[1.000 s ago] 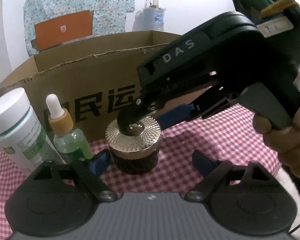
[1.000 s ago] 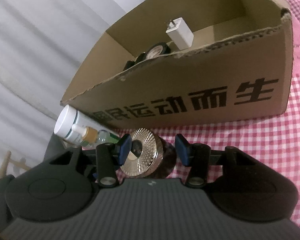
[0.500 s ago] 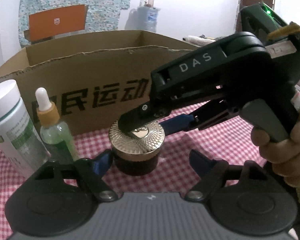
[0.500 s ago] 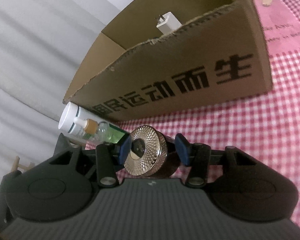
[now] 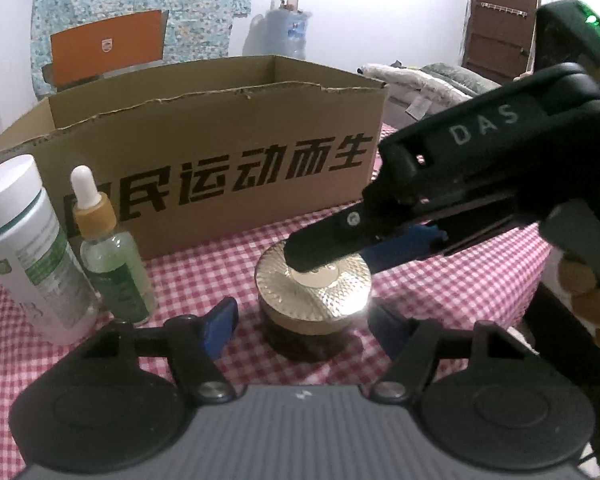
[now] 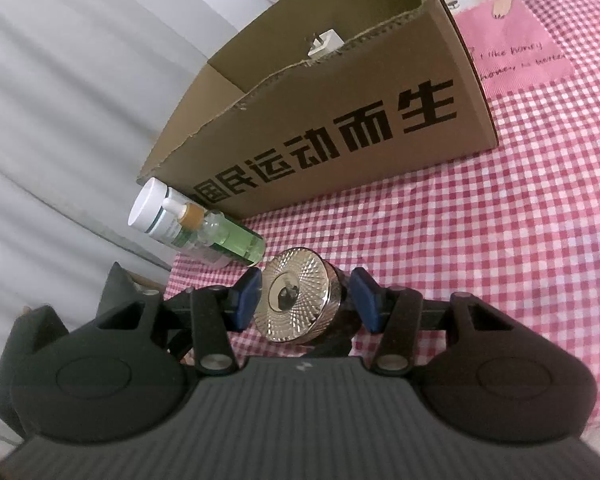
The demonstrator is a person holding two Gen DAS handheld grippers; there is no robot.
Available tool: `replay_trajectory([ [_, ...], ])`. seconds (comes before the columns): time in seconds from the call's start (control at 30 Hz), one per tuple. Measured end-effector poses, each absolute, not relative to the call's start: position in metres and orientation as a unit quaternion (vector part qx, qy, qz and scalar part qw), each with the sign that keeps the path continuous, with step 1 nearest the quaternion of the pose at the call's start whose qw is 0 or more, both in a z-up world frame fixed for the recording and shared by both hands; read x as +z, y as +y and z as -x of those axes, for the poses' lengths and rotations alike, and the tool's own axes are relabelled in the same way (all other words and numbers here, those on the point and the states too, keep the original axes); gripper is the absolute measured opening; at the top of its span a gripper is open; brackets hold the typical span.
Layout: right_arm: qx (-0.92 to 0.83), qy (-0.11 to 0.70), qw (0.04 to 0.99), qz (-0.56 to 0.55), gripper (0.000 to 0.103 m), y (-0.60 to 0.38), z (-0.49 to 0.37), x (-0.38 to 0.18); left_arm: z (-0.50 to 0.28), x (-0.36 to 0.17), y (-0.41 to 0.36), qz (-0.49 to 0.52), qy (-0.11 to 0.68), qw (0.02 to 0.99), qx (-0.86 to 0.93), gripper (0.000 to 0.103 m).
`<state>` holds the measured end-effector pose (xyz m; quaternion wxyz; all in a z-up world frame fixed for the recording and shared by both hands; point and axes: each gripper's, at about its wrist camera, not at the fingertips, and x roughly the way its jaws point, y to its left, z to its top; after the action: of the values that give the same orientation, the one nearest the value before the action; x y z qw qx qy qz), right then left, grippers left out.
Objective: Organize rigid objects
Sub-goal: 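Lift the gold-lidded jar over the box with the right gripper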
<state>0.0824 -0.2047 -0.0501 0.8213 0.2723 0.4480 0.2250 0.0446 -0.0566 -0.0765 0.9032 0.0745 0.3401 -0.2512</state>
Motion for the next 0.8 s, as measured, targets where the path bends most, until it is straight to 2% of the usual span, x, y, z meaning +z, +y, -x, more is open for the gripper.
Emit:
replay_trajectory([
  [0.13,0.226,0.452,0.824,-0.256,0.049,-0.199,-0.084,-0.053,-0.055,-0.08,-0.064,-0.079,0.342,0.901,-0.254,0.058],
  [0.5,0.225,0.438,0.84,-0.229,0.047,-0.194,-0.075,-0.041,-0.043,-0.062,-0.073,-0.091,0.333,0.907,-0.243,0.057],
  [0.8,0.264,0.361,0.883,-0.142,0.05,-0.187,-0.096,0.056,-0.075,0.032,-0.08,-0.073,0.272,0.936,-0.212,0.057],
])
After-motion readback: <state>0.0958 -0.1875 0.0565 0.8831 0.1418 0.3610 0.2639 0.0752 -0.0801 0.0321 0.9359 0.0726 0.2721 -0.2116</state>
